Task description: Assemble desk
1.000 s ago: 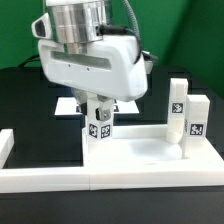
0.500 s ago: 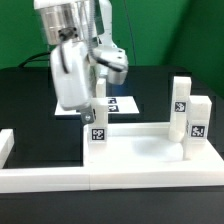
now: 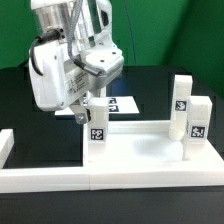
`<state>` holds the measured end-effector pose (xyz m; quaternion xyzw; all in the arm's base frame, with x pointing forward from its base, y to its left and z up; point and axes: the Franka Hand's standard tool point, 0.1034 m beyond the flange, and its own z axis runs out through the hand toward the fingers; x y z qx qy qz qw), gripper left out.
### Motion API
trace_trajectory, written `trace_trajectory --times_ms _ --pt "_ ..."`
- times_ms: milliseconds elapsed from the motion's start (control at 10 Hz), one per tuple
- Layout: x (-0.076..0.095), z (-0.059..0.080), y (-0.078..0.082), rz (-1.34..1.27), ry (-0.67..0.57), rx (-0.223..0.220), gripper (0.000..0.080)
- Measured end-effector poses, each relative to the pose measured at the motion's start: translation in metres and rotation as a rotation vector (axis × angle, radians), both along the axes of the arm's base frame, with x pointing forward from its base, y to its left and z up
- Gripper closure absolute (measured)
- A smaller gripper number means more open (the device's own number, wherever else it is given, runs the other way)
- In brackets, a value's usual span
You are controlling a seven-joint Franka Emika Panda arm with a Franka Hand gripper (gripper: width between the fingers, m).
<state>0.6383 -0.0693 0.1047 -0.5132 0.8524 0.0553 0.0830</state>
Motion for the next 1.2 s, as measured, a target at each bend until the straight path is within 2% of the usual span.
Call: trace_trajectory --times_ms 100,200,300,400,700,800,900,1200 --pt "0.000 -0.001 -0.001 -0.021 0.004 0.001 0.0448" --pt "-0.001 -0.002 -0.001 -0.012 0.005 0.000 0.0448" --pt "-0.001 -0.002 -0.001 -0.012 0.004 -0.001 0.0265" --pt "0.001 0.001 0.000 -0.009 -0.003 -0.001 0.0174" --pt "0.007 0.056 0.006 0.010 -0.081 0.018 0.0157" --pt "0.008 0.064 0.009 0.013 -0.091 0.023 0.0151" --pt "0.009 0.068 0.009 0.014 -0.096 0.024 0.0150" --pt "0.009 0.064 0.009 0.014 -0.092 0.021 0.0150"
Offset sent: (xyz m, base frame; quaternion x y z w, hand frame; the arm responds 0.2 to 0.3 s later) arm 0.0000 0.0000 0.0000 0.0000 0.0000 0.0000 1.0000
